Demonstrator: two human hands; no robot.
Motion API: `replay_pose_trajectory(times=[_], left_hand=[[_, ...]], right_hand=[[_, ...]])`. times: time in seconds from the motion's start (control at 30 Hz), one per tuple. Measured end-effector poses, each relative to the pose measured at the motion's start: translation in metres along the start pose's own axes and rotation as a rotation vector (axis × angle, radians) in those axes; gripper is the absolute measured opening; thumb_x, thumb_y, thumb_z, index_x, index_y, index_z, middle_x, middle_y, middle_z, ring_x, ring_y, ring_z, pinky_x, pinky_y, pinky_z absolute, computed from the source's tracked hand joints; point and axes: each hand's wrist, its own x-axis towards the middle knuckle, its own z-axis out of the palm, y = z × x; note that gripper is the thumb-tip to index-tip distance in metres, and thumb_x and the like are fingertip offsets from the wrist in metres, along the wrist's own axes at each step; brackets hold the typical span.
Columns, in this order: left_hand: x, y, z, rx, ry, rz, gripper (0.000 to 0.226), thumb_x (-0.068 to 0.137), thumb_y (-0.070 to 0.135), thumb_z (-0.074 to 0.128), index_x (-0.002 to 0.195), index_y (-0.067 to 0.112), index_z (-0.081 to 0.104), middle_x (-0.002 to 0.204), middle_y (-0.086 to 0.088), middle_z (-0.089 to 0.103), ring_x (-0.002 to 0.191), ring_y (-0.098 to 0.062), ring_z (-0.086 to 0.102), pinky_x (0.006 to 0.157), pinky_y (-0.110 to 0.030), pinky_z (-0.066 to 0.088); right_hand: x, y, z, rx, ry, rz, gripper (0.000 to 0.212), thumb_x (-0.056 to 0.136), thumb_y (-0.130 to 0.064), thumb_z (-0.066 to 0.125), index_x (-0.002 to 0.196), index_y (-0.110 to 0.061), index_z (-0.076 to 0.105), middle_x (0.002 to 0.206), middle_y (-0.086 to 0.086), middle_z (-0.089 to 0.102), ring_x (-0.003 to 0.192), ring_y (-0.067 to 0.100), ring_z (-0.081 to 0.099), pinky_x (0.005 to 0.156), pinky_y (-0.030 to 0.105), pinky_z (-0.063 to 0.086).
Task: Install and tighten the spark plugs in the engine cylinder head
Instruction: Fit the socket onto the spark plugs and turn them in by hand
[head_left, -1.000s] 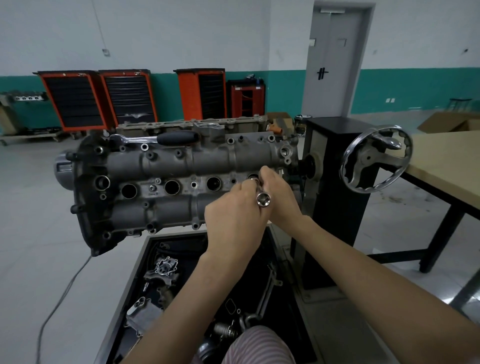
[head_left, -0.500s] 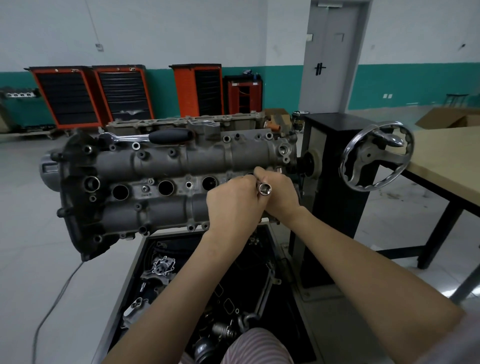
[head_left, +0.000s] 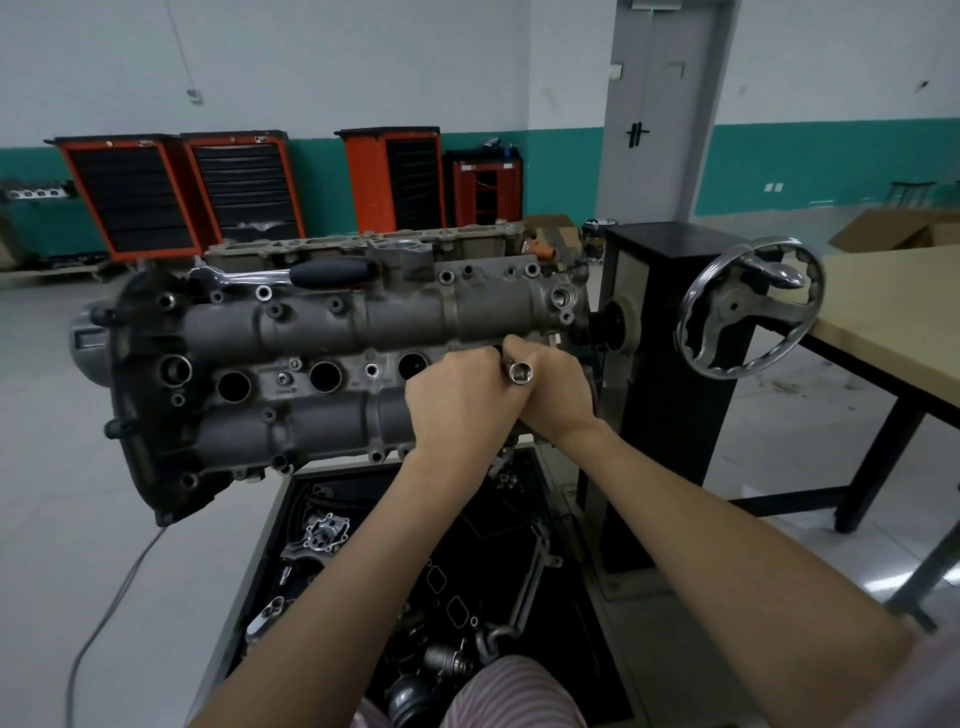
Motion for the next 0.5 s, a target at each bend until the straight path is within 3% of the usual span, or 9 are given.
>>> replay_pose_trajectory(times=[0.07, 0.13, 0.23, 0.33, 0.5], left_hand=[[-0.002, 0.002, -0.006, -0.02, 0.044, 0.07, 0.042, 0.08, 0.026, 0.064, 0.046, 0.014, 0.042, 0.043, -0.003, 0.049, 0.037, -0.017, 0.034, 0.045, -0.017, 0.005], [-0.003, 0.002, -0.01, -0.021, 0.048, 0.102, 0.034, 0.083, 0.025, 0.062, 0.055, 0.013, 0.046, 0.052, -0.006, 0.052, 0.044, -0.021, 0.042, 0.044, -0.02, 0.004], [-0.003, -0.002, -0.011, -0.047, 0.024, 0.116, 0.024, 0.088, 0.031, 0.051, 0.073, 0.018, 0.038, 0.068, 0.003, 0.041, 0.058, -0.015, 0.035, 0.043, -0.025, 0.01], [-0.004, -0.001, -0.016, -0.119, -0.049, 0.123, 0.022, 0.087, 0.032, 0.049, 0.078, 0.02, 0.033, 0.069, 0.009, 0.035, 0.06, -0.014, 0.036, 0.044, -0.025, 0.015], [-0.003, -0.003, -0.013, -0.147, -0.101, 0.01, 0.028, 0.088, 0.042, 0.045, 0.074, 0.018, 0.038, 0.068, 0.007, 0.043, 0.062, -0.016, 0.041, 0.045, -0.025, 0.018]], right_hand=[[0.0, -0.001, -0.001, 0.021, -0.003, 0.01, 0.014, 0.083, -0.014, 0.049, 0.076, -0.013, 0.038, 0.072, 0.011, 0.06, 0.066, 0.031, 0.055, 0.058, 0.037, 0.043], [0.0, -0.002, -0.003, 0.059, 0.0, 0.02, 0.013, 0.083, -0.013, 0.05, 0.078, -0.011, 0.038, 0.074, 0.013, 0.059, 0.067, 0.033, 0.054, 0.06, 0.042, 0.045], [0.001, -0.002, -0.003, 0.068, 0.002, 0.006, 0.013, 0.083, -0.014, 0.051, 0.087, -0.004, 0.045, 0.079, 0.013, 0.06, 0.071, 0.033, 0.056, 0.062, 0.044, 0.045], [-0.001, -0.001, -0.002, 0.058, 0.002, -0.027, 0.016, 0.085, -0.015, 0.051, 0.093, -0.002, 0.051, 0.081, 0.011, 0.061, 0.074, 0.03, 0.057, 0.063, 0.043, 0.045], [-0.002, -0.001, 0.0, 0.038, 0.026, -0.009, 0.011, 0.084, -0.013, 0.053, 0.078, -0.004, 0.054, 0.075, 0.011, 0.063, 0.068, 0.028, 0.056, 0.063, 0.04, 0.046]])
